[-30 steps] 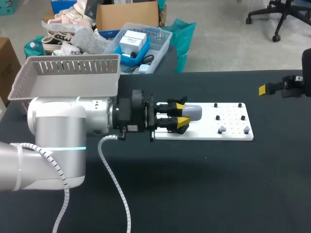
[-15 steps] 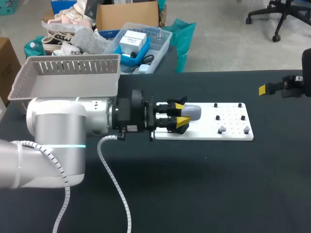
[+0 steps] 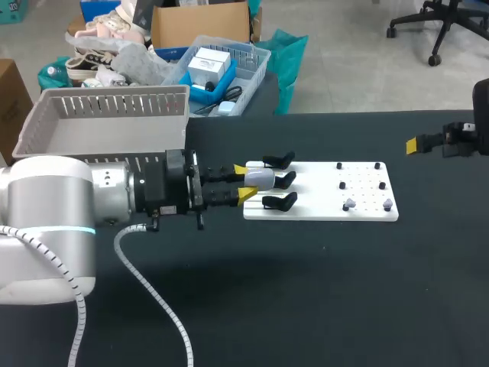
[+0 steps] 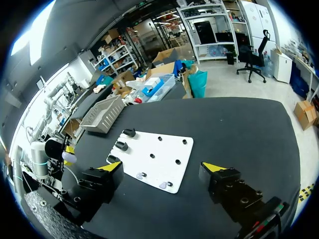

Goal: Pick up each earbud case from the left stands, insert the matching earbuds, close the lid, and place the case in the box.

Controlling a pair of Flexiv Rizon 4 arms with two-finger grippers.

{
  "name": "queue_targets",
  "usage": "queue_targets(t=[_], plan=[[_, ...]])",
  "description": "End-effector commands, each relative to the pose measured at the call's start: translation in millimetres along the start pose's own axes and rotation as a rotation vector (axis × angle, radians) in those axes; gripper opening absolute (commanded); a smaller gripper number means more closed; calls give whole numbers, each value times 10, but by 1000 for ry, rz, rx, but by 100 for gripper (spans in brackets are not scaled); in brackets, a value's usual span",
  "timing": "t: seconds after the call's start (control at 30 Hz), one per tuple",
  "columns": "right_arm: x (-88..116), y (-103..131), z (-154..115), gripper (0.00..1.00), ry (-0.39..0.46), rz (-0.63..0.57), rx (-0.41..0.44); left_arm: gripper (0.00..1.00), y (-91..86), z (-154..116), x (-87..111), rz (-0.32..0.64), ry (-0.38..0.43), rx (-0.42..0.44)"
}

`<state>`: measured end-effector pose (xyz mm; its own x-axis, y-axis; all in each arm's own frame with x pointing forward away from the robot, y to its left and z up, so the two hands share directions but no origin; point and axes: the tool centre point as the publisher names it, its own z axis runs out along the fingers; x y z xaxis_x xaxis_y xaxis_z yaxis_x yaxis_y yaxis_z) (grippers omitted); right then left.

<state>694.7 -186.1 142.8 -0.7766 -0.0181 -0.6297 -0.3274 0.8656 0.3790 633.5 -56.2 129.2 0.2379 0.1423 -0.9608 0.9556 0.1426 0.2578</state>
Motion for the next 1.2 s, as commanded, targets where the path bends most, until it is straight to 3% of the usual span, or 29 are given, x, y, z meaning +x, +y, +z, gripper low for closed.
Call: queue_targets(t=[0.03, 0.2, 0.5, 0.87, 1.2], plan=[[130, 32, -103, 100, -12, -7, 60, 0, 19, 209, 74, -24, -5, 35], [343, 100, -205, 100, -14, -43, 128, 0, 15, 402, 122, -59, -20, 92], [556, 380, -291, 100, -13, -101, 119, 0, 13, 583, 200, -91, -18, 156], [621, 1015, -107, 100, 41, -220, 57, 0, 11, 617, 226, -84, -17, 144], [731, 1301, 111, 100, 93, -240, 57, 0, 11, 617, 226, -84, -17, 144]])
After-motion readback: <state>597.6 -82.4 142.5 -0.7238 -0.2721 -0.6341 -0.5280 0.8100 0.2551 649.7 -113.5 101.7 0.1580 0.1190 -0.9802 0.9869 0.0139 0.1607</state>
